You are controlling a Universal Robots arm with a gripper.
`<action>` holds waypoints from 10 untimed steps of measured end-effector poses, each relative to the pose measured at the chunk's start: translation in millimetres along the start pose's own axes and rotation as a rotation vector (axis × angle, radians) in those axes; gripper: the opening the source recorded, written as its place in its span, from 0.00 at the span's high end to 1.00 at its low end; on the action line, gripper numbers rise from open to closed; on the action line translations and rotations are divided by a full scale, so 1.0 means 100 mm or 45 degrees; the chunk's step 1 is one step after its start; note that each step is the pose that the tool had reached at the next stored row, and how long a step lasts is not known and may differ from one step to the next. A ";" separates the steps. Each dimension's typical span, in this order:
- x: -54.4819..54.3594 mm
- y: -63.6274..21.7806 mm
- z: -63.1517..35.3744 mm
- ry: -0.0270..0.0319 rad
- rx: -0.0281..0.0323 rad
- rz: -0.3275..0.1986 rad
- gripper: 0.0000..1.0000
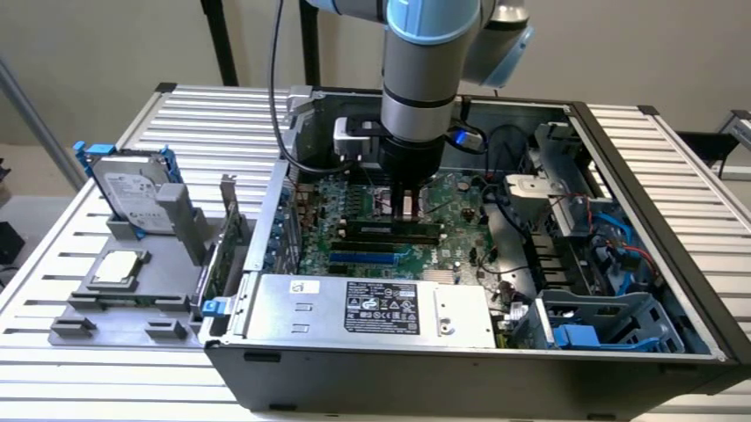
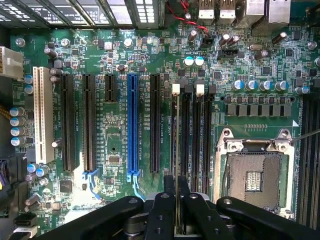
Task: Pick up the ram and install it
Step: 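Insert the ram into the slot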
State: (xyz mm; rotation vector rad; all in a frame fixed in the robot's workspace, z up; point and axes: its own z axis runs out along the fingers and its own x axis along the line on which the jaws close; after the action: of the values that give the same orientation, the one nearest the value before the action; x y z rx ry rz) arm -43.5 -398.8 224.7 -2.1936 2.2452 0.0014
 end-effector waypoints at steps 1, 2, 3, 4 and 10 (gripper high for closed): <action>0.00 0.000 0.001 0.0000 0.0000 0.001 0.86; 0.00 0.000 0.002 -0.0001 0.0001 0.002 0.86; 0.00 0.000 0.002 -0.0001 0.0001 0.003 0.86; 0.00 0.000 0.003 -0.0003 0.0001 0.004 0.86; -0.01 0.000 0.002 0.0001 -0.0017 0.009 0.86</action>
State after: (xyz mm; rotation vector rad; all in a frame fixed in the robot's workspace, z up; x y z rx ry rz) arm -43.5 -397.9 224.5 -2.1864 2.2536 0.0029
